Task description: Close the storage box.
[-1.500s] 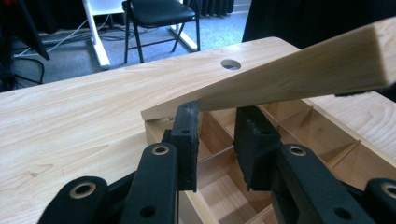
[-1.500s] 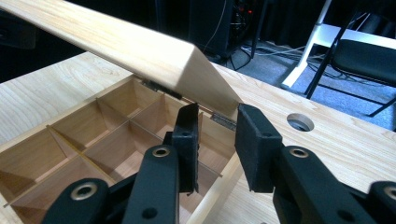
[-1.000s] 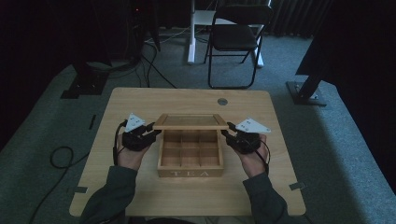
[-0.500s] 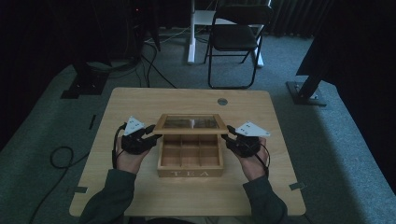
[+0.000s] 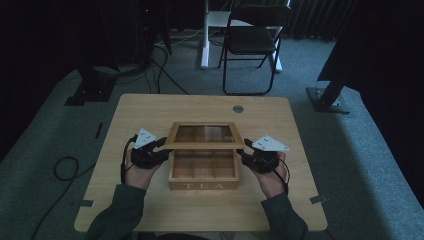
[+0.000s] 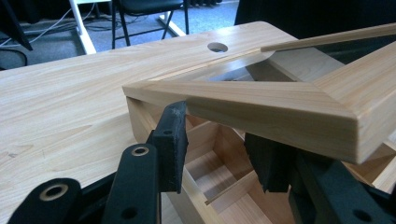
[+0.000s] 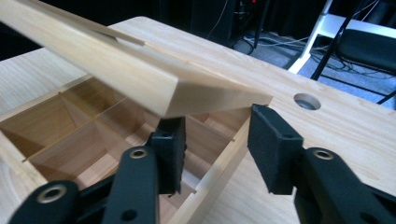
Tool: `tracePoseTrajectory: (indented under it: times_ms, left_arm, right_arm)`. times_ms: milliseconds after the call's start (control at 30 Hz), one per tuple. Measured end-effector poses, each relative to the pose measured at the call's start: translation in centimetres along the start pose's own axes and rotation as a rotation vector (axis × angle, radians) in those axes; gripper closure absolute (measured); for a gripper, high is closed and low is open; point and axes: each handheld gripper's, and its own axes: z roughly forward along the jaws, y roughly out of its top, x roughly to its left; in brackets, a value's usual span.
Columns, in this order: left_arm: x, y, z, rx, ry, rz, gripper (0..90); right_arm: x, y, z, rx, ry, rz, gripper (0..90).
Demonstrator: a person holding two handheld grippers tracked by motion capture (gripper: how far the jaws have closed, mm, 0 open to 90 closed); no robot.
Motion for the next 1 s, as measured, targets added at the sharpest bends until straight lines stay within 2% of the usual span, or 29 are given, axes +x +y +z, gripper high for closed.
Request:
tracePoseTrajectory:
  times_ms: [167,433,767,1000]
  left_arm:
    - [-0.1,-0.1,0.0,0.002,0.001,-0.004,59.3]
    - [-0.2,-0.5,0.0,0.006,0.001,-0.009,59.3]
    - [-0.3,-0.9,0.0,0.013,-0.003,-0.015,59.1]
    - [-0.3,-1.2,0.0,0.013,-0.004,-0.024,59.2]
  right_arm:
    - [0.4,-0.3,-0.1,0.017,0.001,-0.012,52.7]
    - [1.3,-0.1,-0.9,0.011,0.004,-0.028,52.6]
    - [1.6,-0.1,-1.4,-0.012,0.006,-0.015,54.7]
    - [1.9,0.0,-1.5,-0.003,0.004,-0.02,54.7]
